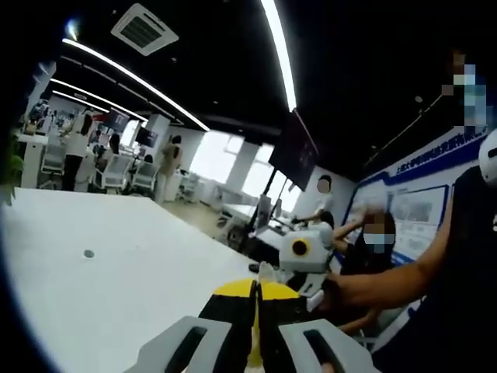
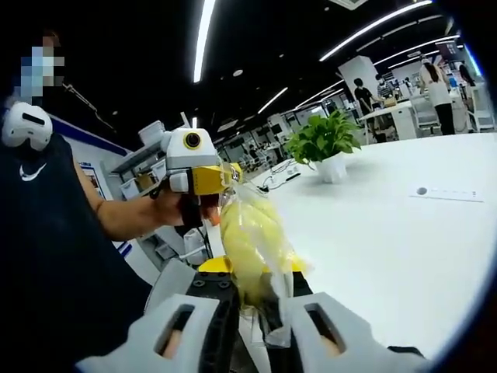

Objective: Compare the silicone blocks by pressing each to a similar depth, holding the contact briefly, and releasing to observe deformation and rebound differences across the visible hardness samples.

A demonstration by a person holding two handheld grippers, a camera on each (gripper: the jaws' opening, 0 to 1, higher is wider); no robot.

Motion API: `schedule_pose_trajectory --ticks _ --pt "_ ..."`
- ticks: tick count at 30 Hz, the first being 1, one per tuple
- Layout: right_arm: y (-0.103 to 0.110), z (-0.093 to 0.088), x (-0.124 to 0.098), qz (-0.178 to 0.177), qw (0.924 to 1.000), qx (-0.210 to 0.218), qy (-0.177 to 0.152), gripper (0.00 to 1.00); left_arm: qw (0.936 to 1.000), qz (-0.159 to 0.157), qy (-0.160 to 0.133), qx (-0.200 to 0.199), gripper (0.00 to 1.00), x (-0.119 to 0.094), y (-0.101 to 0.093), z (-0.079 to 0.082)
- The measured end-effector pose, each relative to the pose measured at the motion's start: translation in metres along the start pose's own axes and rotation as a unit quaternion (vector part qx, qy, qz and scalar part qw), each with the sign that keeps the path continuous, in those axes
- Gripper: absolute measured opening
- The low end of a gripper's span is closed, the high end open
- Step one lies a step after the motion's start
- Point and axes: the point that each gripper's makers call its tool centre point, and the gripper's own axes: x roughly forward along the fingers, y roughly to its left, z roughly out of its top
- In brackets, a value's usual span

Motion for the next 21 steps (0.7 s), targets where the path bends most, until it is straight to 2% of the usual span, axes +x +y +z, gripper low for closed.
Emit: schedule_pose_trajectory --ticks 5,8,9,12,13,21 --pt "-0.003 -0.001 0.002 0.002 0.9999 0.002 -0.012 0.08 0.9999 0.010 0.000 0.008 0.00 0.000 0.000 -0.001" --pt "-0.003 -0.003 0.004 0.009 0.9998 0.010 -0.013 0.10 0.9999 0.011 0.002 -0.007 0.00 -0.002 0.003 0.000" --pt "-0.006 -0.002 0.005 -0.001 0.9998 -0.005 -0.021 0.10 0.9999 0.010 0.002 -0.009 0.00 -0.002 0.003 0.000" --pt "-0.008 0.000 0.006 -0.006 0.9996 -0.013 -0.024 0.12 0.9999 0.007 0.001 -0.011 0.00 0.000 0.003 0.002" --pt "-0.010 0.002 0.006 -0.016 0.9989 -0.032 -0.031 0.13 0.9999 0.007 0.000 -0.011 0.00 0.000 0.003 0.003" --pt "-0.016 0.000 0.001 -0.029 0.9988 -0.026 -0.028 0.19 0.9998 0.002 -0.004 -0.018 0.00 0.007 -0.001 0.004"
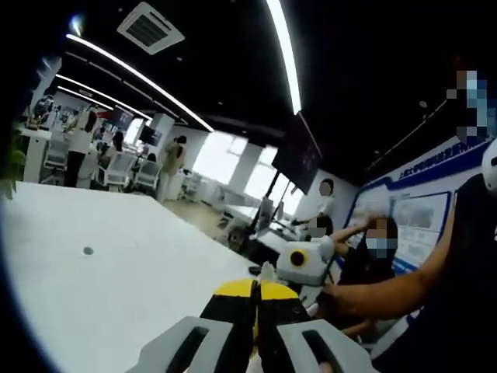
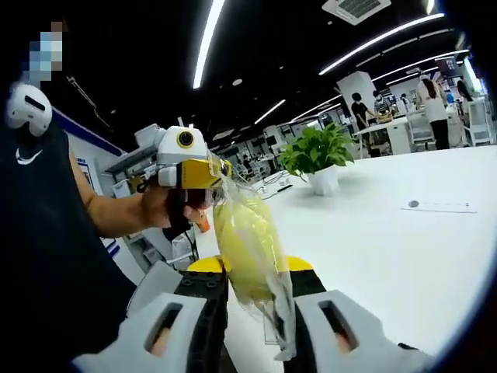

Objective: Compare the silicone blocks by pressing each to a similar depth, holding the contact briefly, and releasing to observe deformation and rebound differences across the visible hardness samples.

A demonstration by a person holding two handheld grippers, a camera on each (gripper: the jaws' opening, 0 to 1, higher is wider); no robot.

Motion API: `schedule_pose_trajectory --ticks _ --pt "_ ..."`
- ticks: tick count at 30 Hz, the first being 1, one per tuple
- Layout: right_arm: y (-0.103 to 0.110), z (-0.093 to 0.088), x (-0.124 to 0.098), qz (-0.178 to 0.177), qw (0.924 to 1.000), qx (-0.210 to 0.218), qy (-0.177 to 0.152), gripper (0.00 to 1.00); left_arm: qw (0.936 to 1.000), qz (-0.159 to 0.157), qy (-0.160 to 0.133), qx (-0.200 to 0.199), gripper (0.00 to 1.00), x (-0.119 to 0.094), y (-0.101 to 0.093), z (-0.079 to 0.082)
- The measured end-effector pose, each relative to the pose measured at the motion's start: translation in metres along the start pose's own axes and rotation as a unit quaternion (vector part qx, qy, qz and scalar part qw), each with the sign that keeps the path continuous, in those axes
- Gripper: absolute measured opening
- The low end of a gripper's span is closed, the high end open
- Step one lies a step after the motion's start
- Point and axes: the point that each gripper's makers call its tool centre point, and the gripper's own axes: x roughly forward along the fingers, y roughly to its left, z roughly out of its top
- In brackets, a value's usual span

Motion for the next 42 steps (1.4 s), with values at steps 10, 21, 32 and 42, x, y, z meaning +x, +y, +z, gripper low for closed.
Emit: schedule_pose_trajectory --ticks 10,21,32,42 --pt "-0.034 0.013 -0.011 -0.114 0.9911 -0.056 -0.037 0.86 1.0000 0.007 -0.003 -0.006 0.00 0.006 0.006 -0.001" --pt "-0.055 0.001 -0.048 -0.190 0.9797 -0.055 -0.031 0.96 0.9993 0.011 -0.016 -0.031 0.00 0.018 0.011 -0.010" --pt "-0.062 -0.029 -0.087 -0.254 0.9659 -0.043 -0.028 0.96 0.9972 0.026 -0.014 -0.069 0.00 0.029 0.024 -0.037" --pt "-0.059 -0.055 -0.103 -0.283 0.9586 -0.030 -0.016 0.96 0.9894 0.043 -0.030 -0.135 0.00 0.037 0.042 -0.059"
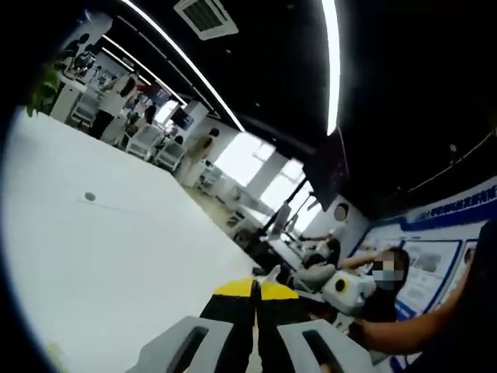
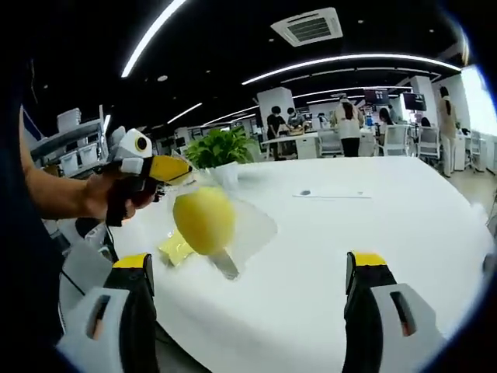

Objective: Compare the silicone blocks by pressing each to a similar depth, holding the contact briefly, and releasing to observe deformation and rebound differences across the visible hardness samples.

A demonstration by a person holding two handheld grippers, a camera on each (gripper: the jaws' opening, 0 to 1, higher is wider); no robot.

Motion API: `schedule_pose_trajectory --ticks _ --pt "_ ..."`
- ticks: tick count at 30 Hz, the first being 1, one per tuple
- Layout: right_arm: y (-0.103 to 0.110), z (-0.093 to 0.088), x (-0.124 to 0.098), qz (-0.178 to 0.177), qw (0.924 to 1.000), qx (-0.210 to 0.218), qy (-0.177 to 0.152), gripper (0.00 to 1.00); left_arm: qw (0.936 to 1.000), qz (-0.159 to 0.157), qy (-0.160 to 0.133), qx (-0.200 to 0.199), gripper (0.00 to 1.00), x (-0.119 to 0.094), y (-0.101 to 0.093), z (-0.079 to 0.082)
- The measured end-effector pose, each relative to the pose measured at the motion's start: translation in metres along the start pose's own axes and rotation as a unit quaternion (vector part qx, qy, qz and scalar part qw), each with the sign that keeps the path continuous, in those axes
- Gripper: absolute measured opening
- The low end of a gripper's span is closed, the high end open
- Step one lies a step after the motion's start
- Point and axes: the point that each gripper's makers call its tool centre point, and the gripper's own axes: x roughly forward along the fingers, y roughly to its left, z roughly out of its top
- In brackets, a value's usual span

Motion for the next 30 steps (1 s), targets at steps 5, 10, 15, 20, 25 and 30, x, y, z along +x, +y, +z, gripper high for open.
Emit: schedule_pose_trajectory --ticks 5,10,15,20,25,30 --pt "-0.002 -0.010 -0.006 -0.006 0.9999 0.002 0.009 0.96 0.9994 0.006 -0.005 -0.032 0.00 -0.001 0.012 -0.010" --pt "-0.002 -0.020 -0.009 -0.008 0.9997 0.013 0.016 0.96 0.9986 0.016 0.005 -0.049 0.00 0.000 0.026 -0.023" --pt "-0.001 -0.023 -0.010 -0.011 0.9996 0.019 0.017 0.96 0.9971 0.020 0.016 -0.072 0.00 0.004 0.032 -0.036" --pt "0.001 -0.025 -0.008 -0.009 0.9996 0.017 0.021 0.96 0.9953 0.032 0.011 -0.091 0.00 0.006 0.048 -0.042" --pt "0.002 -0.028 -0.008 -0.010 0.9994 0.024 0.022 0.96 0.9920 0.073 -0.002 -0.103 0.00 0.007 0.075 -0.043" --pt "0.003 -0.036 -0.008 -0.012 0.9992 0.024 0.030 0.96 0.9896 0.120 -0.022 -0.076 0.00 0.001 0.103 -0.036"
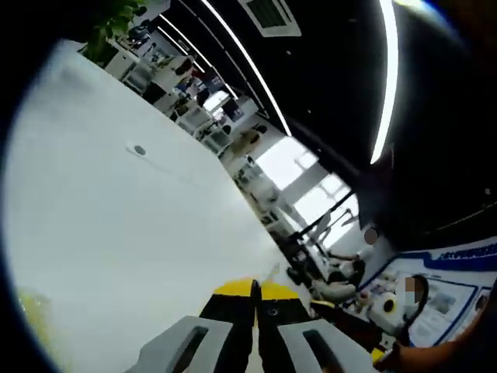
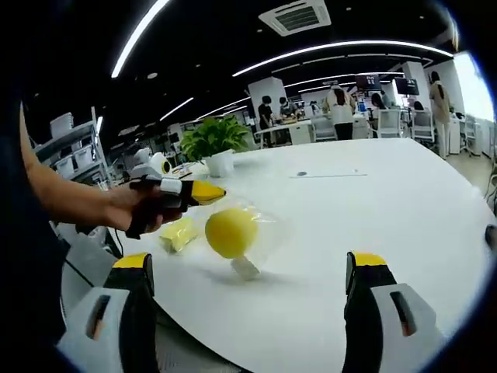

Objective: Compare the silicone blocks by pressing each to a similar depth, holding the contact briefly, and releasing to observe deformation and rebound differences across the visible hardness samples.

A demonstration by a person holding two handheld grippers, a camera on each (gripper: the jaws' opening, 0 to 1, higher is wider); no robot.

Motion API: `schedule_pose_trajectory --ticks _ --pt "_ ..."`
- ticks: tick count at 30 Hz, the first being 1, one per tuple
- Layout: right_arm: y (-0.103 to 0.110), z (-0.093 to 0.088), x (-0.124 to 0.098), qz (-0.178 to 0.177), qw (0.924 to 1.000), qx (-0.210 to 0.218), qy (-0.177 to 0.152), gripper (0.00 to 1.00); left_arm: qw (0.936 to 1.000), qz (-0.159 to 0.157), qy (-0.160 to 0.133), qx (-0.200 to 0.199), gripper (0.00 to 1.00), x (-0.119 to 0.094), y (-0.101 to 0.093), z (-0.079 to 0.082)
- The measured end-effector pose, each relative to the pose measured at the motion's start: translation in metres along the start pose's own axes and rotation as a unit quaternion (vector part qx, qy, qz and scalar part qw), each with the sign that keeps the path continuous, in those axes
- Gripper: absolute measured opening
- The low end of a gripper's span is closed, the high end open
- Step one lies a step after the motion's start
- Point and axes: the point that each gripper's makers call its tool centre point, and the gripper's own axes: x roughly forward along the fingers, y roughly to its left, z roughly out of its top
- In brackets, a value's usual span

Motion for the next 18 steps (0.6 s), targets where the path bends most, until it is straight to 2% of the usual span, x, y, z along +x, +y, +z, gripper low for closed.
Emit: schedule_pose_trajectory --ticks 1,3,5,6,8,13,16,18 --pt "-0.001 -0.003 0.000 -0.003 1.0000 -0.005 0.006 0.96 1.0000 0.004 -0.001 0.005 0.00 0.000 0.004 0.000" --pt "-0.001 -0.005 -0.001 -0.003 1.0000 -0.005 0.008 0.96 0.9993 0.036 -0.002 -0.005 0.00 -0.003 0.023 0.000" --pt "0.000 -0.005 -0.001 -0.003 1.0000 0.001 0.005 0.96 0.9993 0.037 -0.002 0.000 0.00 -0.004 0.032 -0.001" --pt "0.000 -0.005 -0.001 -0.005 0.9999 0.010 0.001 0.96 0.9986 0.051 -0.001 0.015 0.00 -0.005 0.040 -0.002" --pt "0.001 -0.007 0.000 -0.009 0.9995 0.029 -0.008 0.96 0.9983 0.058 0.001 0.006 0.00 -0.004 0.048 -0.004" --pt "0.011 -0.014 0.004 -0.006 0.9997 0.023 -0.001 0.96 0.9954 0.096 0.004 0.006 0.00 -0.004 0.073 -0.008" --pt "0.015 -0.014 0.006 -0.006 0.9997 0.022 -0.001 0.96 0.9922 0.125 0.008 -0.005 0.00 -0.004 0.090 -0.014" --pt "0.015 -0.016 0.007 -0.006 0.9999 0.016 0.002 0.96 0.9904 0.134 -0.005 -0.034 0.00 -0.005 0.095 -0.015"
